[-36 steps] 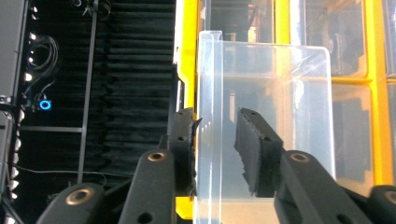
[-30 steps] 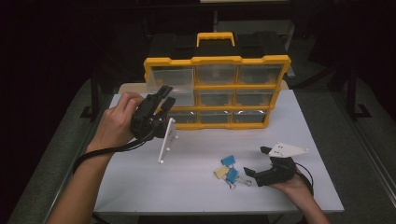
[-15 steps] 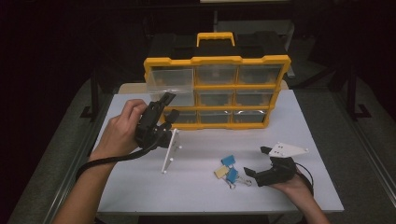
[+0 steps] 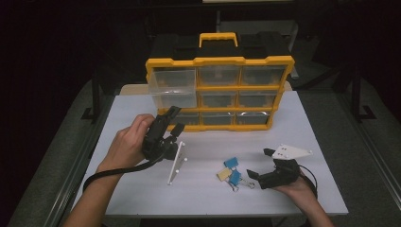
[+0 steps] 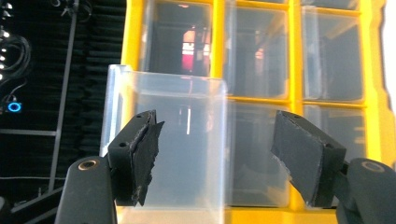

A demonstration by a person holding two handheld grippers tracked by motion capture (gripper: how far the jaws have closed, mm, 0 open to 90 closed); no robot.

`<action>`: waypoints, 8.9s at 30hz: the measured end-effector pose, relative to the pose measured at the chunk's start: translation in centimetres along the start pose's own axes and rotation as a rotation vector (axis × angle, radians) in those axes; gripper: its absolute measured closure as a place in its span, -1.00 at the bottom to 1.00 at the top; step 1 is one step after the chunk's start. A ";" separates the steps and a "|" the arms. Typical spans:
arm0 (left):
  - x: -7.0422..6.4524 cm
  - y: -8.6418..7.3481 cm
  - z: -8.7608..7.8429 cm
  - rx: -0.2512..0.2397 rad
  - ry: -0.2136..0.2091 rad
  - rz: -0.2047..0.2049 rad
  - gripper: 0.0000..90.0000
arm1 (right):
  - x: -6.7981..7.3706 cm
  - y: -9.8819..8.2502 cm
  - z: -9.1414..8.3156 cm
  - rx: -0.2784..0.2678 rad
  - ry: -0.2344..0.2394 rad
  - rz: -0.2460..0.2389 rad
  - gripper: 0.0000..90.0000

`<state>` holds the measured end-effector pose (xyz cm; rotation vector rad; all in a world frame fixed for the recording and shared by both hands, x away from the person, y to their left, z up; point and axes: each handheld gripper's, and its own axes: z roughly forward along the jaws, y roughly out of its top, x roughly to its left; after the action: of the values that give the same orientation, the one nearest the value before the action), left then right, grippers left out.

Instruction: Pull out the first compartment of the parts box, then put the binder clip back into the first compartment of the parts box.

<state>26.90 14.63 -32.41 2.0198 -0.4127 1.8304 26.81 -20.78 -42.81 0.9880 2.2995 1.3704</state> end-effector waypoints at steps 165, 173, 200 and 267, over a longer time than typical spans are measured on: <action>-8.6 -8.7 2.6 0.072 -0.367 -1.409 -1.00 | 0.3 -0.5 0.4 0.029 0.011 -0.020 -1.00; -8.4 -9.2 1.0 0.052 -0.363 -1.431 -1.00 | 0.2 -0.5 0.4 0.029 0.010 -0.016 -1.00; -9.4 -11.5 -5.6 0.034 -0.284 -1.447 -1.00 | 0.3 -0.5 0.5 0.032 0.012 -0.018 -1.00; -10.2 -10.6 -5.6 0.008 -0.309 -1.411 -1.00 | 2.2 3.5 5.2 0.333 0.239 -0.118 -0.47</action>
<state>25.77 26.22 -43.01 1.7283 0.7834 0.6278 29.51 -14.77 -42.23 0.7937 2.7818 1.1343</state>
